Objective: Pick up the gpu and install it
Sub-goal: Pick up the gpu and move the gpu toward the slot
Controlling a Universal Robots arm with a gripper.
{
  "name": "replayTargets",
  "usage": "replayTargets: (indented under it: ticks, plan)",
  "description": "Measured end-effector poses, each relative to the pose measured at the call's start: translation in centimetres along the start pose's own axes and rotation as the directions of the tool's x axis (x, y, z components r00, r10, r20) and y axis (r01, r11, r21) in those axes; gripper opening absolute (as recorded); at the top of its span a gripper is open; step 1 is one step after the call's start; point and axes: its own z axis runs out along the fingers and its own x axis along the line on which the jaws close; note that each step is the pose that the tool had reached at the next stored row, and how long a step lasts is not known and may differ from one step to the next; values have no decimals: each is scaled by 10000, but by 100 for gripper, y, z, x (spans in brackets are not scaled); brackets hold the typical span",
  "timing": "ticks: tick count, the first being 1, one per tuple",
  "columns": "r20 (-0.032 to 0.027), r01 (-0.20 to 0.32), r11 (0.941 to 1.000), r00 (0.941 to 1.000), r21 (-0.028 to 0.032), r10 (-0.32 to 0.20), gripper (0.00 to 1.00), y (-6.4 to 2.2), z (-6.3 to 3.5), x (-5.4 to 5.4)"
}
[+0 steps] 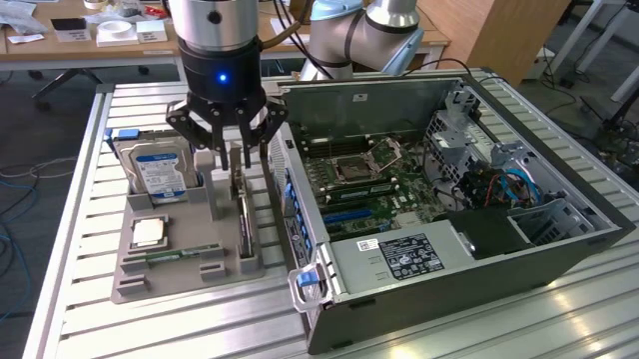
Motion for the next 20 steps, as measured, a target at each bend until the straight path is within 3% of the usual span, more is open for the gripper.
replayTargets:
  ticks: [20]
  plan:
    - [0, 0, 10000, 10000, -1, 0, 36, -4, 87, 2]
